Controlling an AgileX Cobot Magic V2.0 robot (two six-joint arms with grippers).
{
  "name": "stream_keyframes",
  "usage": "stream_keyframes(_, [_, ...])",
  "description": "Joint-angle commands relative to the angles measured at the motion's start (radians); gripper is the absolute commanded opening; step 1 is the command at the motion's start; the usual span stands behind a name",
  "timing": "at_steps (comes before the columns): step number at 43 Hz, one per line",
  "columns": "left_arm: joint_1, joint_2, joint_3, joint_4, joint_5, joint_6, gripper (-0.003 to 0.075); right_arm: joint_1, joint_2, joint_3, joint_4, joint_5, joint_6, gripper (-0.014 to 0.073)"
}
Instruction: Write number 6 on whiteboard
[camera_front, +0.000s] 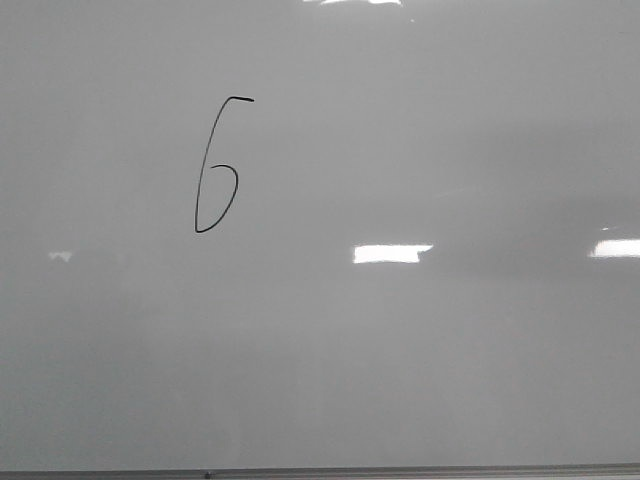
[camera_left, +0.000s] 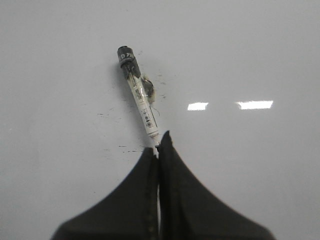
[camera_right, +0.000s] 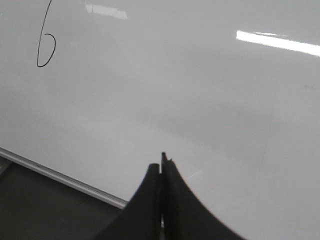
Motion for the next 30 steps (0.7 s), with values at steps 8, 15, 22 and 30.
stream_keyframes(8, [0.000, -0.014, 0.005, -0.008, -0.084, -0.010, -0.0020, -0.007, 0.004, -0.026, 0.007, -0.072, -0.005, -0.0068])
stream_keyframes(15, [0.000, -0.014, 0.005, -0.008, -0.084, -0.010, -0.0020, -0.007, 0.004, -0.026, -0.012, -0.099, -0.005, -0.0068])
stream_keyframes(22, [0.000, -0.014, 0.005, -0.008, -0.084, -0.010, -0.0020, -0.014, -0.040, 0.037, -0.090, -0.285, -0.005, -0.0068])
stream_keyframes(30, [0.000, -0.014, 0.005, -0.008, -0.084, -0.010, -0.0020, -0.105, -0.187, 0.213, -0.121, -0.467, 0.000, -0.0068])
